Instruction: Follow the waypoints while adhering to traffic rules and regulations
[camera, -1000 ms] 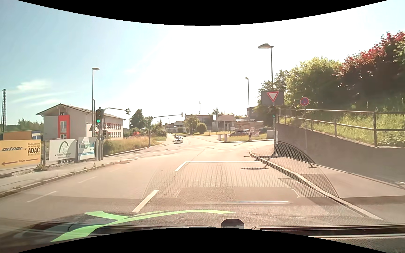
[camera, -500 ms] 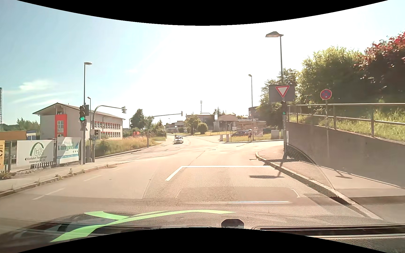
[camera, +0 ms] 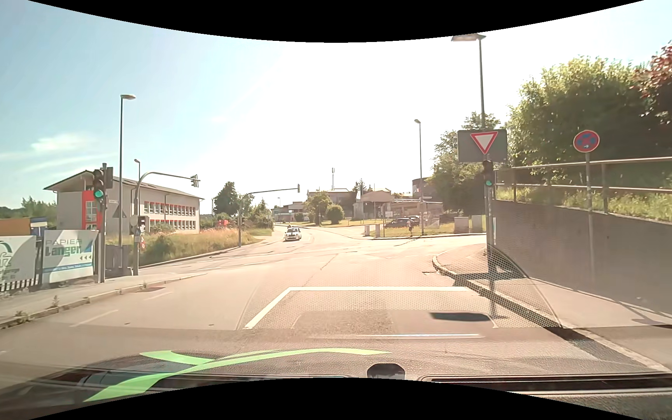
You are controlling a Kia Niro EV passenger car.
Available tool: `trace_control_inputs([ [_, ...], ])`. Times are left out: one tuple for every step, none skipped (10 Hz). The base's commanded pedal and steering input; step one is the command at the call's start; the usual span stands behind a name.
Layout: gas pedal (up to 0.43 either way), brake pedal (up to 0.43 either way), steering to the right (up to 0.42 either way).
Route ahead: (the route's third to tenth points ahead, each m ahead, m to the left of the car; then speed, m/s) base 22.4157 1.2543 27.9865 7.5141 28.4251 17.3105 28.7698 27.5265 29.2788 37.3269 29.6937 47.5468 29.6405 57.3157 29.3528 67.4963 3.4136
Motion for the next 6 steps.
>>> trace_control_inputs([
  [0.039, 0.0, 0.004],
  [0.039, 0.0, 0.004],
  [0.047, 0.0, 0.004],
  [0.047, 0.0, 0.004],
  [0.047, 0.0, 0.004],
  [0.047, 0.0, 0.004],
])
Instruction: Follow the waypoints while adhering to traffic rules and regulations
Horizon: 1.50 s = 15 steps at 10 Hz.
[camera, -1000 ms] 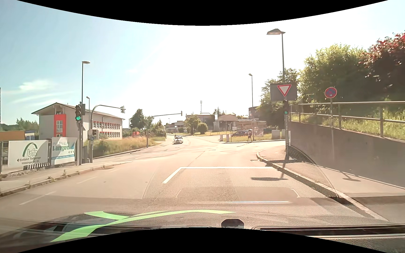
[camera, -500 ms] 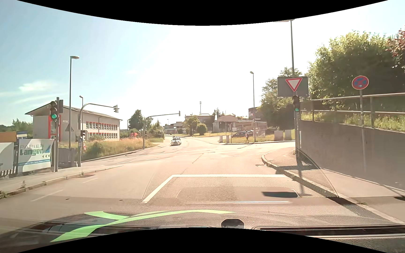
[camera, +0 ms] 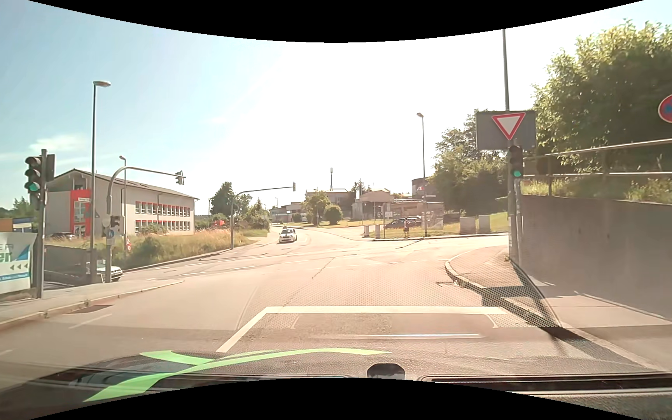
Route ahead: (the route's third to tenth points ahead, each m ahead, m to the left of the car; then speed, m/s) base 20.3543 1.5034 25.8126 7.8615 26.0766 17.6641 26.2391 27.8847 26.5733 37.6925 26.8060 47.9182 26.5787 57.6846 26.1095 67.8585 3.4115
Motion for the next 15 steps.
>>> trace_control_inputs([
  [0.047, 0.0, 0.004],
  [0.047, 0.0, 0.004],
  [0.047, 0.0, 0.003],
  [0.047, 0.0, 0.0],
  [0.047, 0.0, -0.002],
  [0.047, 0.0, -0.005],
  [0.047, 0.0, -0.01],
  [0.039, 0.0, -0.013],
  [0.039, 0.0, -0.016],
  [0.008, 0.0, -0.018],
  [0.0, 0.0, -0.02],
  [0.0, 0.0, -0.023],
  [0.0, 0.0, -0.023],
  [0.0, 0.0, -0.023],
  [0.0, 0.0, -0.025],
])
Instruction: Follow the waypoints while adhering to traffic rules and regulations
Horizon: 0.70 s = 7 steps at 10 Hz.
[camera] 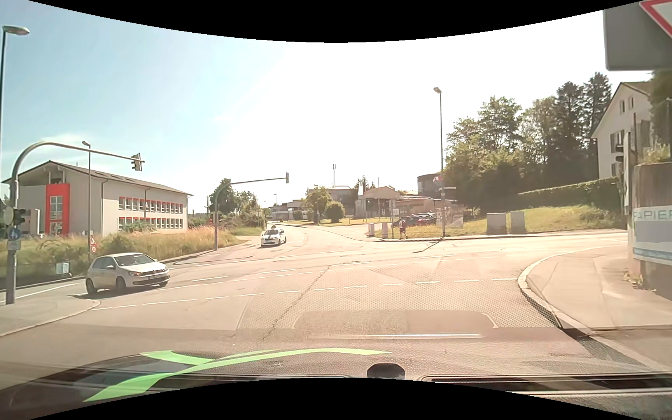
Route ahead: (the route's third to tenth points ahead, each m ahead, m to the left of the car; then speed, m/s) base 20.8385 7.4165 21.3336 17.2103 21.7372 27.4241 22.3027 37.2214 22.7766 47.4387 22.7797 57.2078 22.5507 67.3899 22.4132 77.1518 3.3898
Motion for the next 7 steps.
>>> trace_control_inputs([
  [0.028, 0.0, -0.031],
  [0.028, 0.0, -0.047],
  [0.028, 0.0, -0.059],
  [0.047, 0.0, -0.071],
  [0.047, 0.0, -0.075],
  [0.059, 0.0, -0.076],
  [0.059, 0.0, -0.076],
])
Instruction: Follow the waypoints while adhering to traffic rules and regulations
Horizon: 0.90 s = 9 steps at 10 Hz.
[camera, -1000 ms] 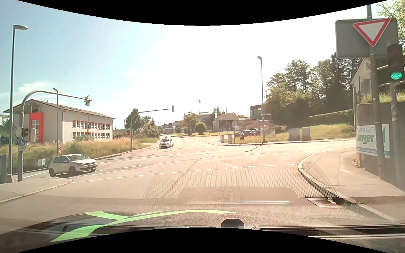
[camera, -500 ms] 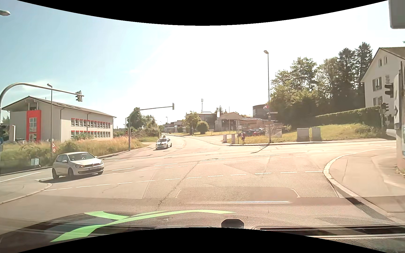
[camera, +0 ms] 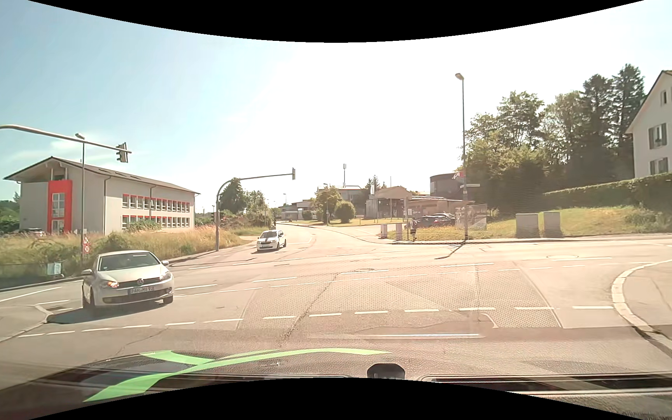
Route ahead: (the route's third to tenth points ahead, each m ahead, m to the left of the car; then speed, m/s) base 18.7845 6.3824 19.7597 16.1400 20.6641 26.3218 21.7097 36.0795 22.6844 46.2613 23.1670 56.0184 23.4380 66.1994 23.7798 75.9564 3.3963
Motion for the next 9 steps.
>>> trace_control_inputs([
  [0.059, 0.0, -0.076],
  [0.047, 0.0, -0.076],
  [0.047, 0.0, -0.078],
  [0.047, 0.0, -0.086],
  [0.059, 0.0, -0.094],
  [0.059, 0.0, -0.096],
  [0.067, 0.0, -0.099],
  [0.079, 0.0, -0.103],
  [0.079, 0.0, -0.106],
])
